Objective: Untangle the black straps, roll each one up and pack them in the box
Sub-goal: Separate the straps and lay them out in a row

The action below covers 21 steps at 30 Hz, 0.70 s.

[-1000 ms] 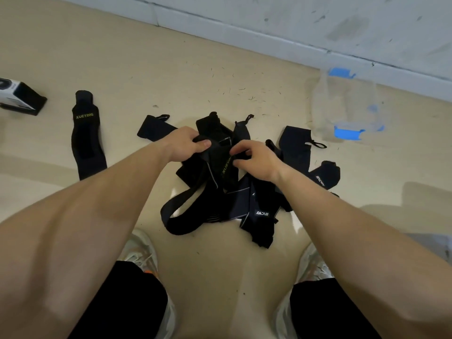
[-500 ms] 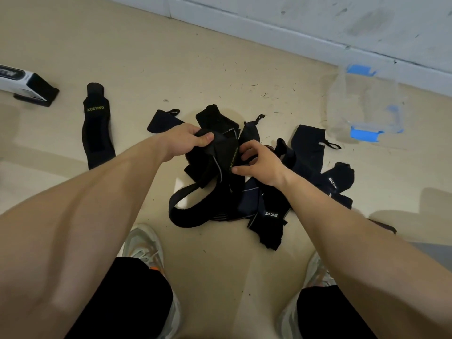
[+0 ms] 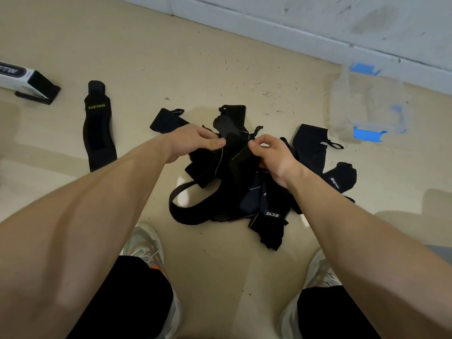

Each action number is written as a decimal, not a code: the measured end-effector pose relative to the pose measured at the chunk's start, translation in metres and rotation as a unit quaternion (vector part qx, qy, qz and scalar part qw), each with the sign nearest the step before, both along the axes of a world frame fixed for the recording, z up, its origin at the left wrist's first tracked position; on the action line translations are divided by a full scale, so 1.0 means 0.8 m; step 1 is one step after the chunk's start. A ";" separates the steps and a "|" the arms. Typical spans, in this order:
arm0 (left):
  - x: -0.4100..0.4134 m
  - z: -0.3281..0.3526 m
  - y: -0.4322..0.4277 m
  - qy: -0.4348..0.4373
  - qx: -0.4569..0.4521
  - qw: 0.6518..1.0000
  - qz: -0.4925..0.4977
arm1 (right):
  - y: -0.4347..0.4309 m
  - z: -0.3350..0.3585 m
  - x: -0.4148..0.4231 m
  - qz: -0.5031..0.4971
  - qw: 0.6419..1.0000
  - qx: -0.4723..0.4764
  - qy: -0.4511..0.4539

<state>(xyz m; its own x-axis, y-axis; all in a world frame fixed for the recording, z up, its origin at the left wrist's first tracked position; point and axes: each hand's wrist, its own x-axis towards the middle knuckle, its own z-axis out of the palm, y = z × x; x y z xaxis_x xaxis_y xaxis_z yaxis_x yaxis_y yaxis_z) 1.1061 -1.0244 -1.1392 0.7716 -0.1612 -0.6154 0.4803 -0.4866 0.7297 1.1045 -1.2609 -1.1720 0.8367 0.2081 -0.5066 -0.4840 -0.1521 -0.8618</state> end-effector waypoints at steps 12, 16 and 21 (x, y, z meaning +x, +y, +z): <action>0.000 -0.019 -0.026 -0.075 0.243 0.965 -0.072 | 0.002 0.050 0.007 -0.059 0.988 0.127 0.068; 0.005 -0.011 -0.037 -0.096 0.290 0.951 -0.050 | -0.002 0.059 0.018 -0.075 0.983 0.150 0.070; 0.018 0.026 -0.026 -0.102 0.318 0.942 -0.028 | -0.012 0.106 0.030 -0.129 0.984 0.119 0.033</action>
